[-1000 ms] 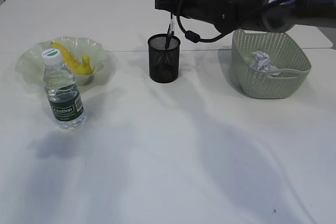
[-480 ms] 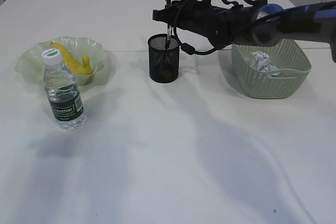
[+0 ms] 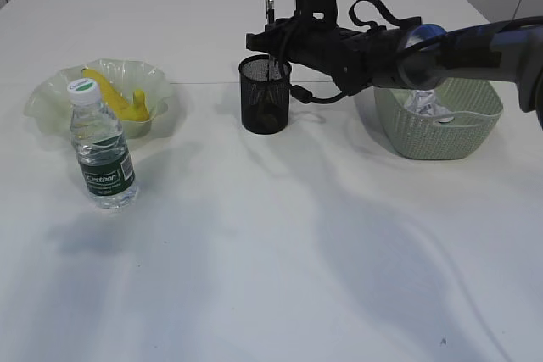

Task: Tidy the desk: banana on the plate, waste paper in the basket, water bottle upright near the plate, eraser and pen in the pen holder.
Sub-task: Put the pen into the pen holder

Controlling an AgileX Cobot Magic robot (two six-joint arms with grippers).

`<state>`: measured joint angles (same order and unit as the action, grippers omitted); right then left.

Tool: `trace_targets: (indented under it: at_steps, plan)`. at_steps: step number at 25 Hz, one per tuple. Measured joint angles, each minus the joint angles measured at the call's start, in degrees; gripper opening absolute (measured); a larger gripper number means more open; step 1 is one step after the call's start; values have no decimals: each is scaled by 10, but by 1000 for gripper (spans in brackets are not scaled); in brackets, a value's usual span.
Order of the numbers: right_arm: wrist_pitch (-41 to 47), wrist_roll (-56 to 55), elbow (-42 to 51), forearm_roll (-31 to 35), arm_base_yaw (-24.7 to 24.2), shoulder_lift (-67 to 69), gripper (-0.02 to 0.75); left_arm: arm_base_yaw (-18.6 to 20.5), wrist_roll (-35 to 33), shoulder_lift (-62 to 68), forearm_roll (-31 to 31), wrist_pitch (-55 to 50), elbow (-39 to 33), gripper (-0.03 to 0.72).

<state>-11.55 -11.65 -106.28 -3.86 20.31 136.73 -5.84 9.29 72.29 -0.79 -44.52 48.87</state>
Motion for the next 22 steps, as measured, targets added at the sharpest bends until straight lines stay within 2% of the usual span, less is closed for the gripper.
trace_targets:
  at_steps: [12, 22]
  plan:
    - [-11, 0, 0, -4, 0, 10, 43, 0, 0, 0, 0, 0, 0, 433]
    - [-11, 0, 0, -6, 0, 10, 97, 0, 0, 0, -8, 0, 0, 433]
